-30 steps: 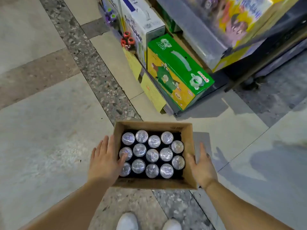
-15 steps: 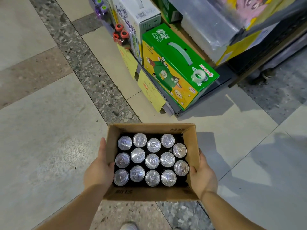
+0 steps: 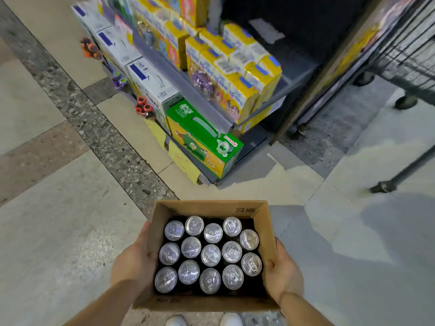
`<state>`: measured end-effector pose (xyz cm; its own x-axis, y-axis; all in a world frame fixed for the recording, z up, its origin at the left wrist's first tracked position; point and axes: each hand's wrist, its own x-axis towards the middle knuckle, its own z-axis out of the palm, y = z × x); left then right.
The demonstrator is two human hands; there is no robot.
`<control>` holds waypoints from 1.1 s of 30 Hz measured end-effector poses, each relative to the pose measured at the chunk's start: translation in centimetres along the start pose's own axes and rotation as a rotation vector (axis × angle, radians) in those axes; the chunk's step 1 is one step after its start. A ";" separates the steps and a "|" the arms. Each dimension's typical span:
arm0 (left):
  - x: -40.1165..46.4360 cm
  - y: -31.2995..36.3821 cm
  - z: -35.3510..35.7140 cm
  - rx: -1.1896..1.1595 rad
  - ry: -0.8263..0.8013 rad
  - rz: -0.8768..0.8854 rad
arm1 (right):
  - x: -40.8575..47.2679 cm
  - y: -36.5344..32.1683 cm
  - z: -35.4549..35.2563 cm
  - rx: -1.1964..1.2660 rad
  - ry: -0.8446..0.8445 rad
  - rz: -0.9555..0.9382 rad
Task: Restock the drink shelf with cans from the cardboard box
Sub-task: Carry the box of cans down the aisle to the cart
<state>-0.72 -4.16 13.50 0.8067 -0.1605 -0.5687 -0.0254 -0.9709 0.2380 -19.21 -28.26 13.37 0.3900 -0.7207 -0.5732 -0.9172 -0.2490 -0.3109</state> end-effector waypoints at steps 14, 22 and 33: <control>-22.4 23.5 -19.2 0.218 0.073 0.592 | -24.0 6.0 -32.2 0.395 0.270 0.083; -32.2 40.2 -20.1 0.297 0.125 0.891 | -25.5 15.7 -44.4 0.486 0.448 0.172; -44.4 62.2 -10.2 0.240 0.011 1.033 | -21.0 34.9 -61.9 0.461 0.527 0.294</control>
<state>-32.07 -55.62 61.61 0.3321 -0.9274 -0.1720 -0.8166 -0.3740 0.4396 -64.43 -61.86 61.47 -0.0615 -0.9583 -0.2791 -0.8055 0.2128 -0.5530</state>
